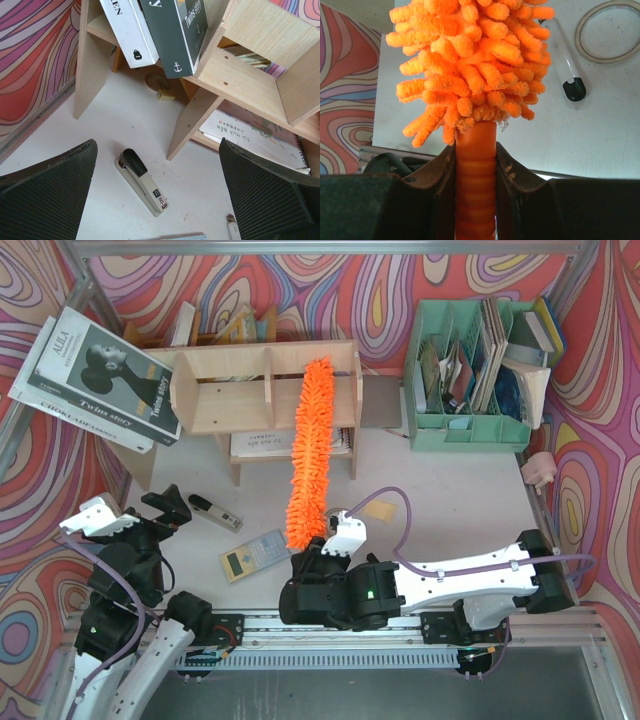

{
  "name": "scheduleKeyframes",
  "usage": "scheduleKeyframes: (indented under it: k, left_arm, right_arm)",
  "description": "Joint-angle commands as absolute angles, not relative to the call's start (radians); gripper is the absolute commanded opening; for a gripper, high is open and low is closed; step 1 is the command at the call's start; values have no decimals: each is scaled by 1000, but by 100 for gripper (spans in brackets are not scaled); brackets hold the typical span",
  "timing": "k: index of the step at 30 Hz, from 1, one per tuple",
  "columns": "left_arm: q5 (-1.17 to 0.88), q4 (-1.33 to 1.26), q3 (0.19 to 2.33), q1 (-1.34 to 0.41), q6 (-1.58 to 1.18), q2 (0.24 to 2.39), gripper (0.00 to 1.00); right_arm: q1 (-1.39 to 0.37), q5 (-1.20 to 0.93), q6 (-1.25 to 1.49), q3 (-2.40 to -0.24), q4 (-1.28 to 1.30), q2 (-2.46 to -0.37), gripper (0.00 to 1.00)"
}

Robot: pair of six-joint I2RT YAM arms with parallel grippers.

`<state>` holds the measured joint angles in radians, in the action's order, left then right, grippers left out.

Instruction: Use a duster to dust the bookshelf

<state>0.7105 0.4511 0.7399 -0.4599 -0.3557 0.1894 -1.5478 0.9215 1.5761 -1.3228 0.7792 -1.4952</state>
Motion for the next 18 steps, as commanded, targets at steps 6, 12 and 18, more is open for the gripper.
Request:
scheduleKeyframes:
  k: [6, 12, 18]
  left_arm:
    - [708, 458, 750, -455, -361, 202, 98]
    - [710, 460, 752, -456, -360, 209, 98]
    - [717, 460, 750, -456, -359, 210, 98]
  right_arm:
    - [-1546, 1000, 1815, -1337, 1034, -1451, 0]
    - [-1546, 1010, 1863, -1324, 1065, -1426, 0]
    - [-1546, 1050, 1806, -1367, 1071, -1408, 0]
